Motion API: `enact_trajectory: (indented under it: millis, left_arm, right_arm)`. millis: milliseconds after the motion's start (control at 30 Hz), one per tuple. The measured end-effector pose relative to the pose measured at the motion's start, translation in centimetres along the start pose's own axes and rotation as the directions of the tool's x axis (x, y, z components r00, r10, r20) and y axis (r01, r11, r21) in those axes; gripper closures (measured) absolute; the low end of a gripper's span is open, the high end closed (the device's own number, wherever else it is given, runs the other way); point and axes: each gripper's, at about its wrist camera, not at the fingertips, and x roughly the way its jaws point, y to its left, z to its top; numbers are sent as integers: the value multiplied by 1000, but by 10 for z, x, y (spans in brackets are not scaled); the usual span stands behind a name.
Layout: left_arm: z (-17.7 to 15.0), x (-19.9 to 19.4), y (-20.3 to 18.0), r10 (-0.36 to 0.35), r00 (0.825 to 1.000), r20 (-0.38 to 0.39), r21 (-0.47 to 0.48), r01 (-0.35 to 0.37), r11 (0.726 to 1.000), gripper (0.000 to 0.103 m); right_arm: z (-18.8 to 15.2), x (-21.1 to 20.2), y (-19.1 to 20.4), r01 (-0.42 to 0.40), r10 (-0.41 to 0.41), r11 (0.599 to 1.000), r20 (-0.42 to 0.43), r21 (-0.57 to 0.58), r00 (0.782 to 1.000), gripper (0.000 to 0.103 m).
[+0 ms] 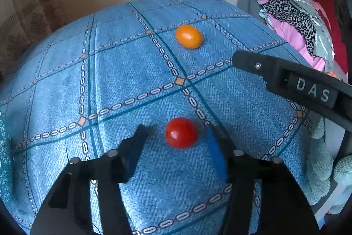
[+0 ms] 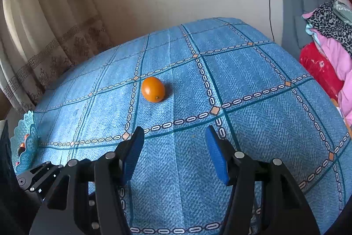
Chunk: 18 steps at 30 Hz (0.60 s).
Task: Organize fruits
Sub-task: 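Grasp a red tomato with the left tool while the right tool grasps the tangerine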
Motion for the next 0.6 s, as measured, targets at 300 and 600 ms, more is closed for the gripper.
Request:
enact_trajectory:
  millis: [300,600]
  left_arm:
    - [-3,-18,7,18,998,61,-30,-16,999,74]
    - [-4,-41,30,74,991,111,-114,-62,992,74]
  right_arm:
    - [5,2,13,4,-4,998,-4,-59,1000,45]
    - [40,37,32,-5,2,996,-31,-90,1000,45]
